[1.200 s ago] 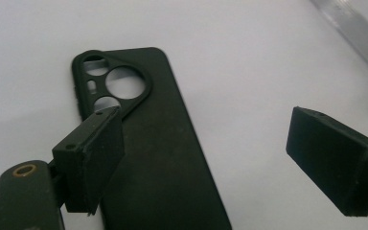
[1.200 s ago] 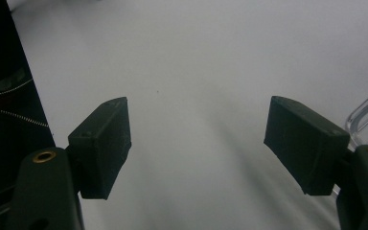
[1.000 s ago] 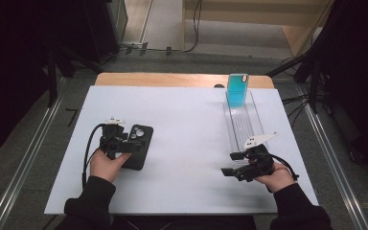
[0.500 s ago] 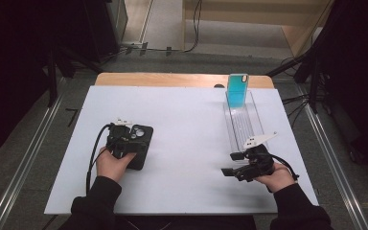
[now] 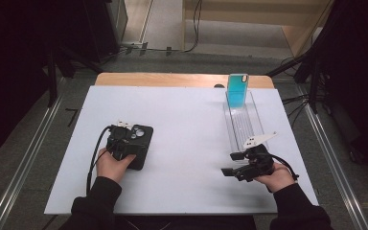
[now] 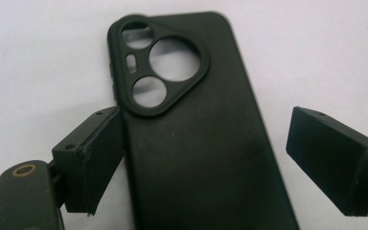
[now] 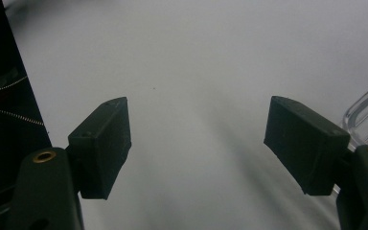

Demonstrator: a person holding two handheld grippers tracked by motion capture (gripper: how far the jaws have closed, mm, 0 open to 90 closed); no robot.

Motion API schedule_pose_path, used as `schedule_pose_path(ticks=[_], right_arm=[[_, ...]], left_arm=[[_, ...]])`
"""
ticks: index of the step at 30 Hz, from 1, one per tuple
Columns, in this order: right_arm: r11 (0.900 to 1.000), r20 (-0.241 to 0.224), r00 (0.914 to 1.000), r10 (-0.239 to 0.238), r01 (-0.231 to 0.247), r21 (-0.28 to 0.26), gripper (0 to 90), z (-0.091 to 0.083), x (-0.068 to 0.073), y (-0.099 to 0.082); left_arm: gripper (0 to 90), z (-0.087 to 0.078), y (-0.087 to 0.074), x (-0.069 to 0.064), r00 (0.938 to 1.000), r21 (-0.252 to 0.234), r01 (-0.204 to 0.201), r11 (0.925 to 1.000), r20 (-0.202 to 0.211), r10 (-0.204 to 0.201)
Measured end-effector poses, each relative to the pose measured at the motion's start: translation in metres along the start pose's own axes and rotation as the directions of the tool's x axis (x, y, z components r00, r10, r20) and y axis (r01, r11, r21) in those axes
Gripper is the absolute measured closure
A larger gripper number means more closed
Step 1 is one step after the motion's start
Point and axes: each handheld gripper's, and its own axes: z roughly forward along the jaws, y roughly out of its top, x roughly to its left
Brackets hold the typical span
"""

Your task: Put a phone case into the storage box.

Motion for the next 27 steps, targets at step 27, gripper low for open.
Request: schedule_pose_path(ticks=[27], right_arm=[[0.9998,0.007,1.0,-0.003,0.003,0.019,22.5,0.003,0.0,0.0]], left_arm=[[7.2,0.014,0.002,-0.015,0.9921,0.104,-0.057,0.993,-0.106,0.068]])
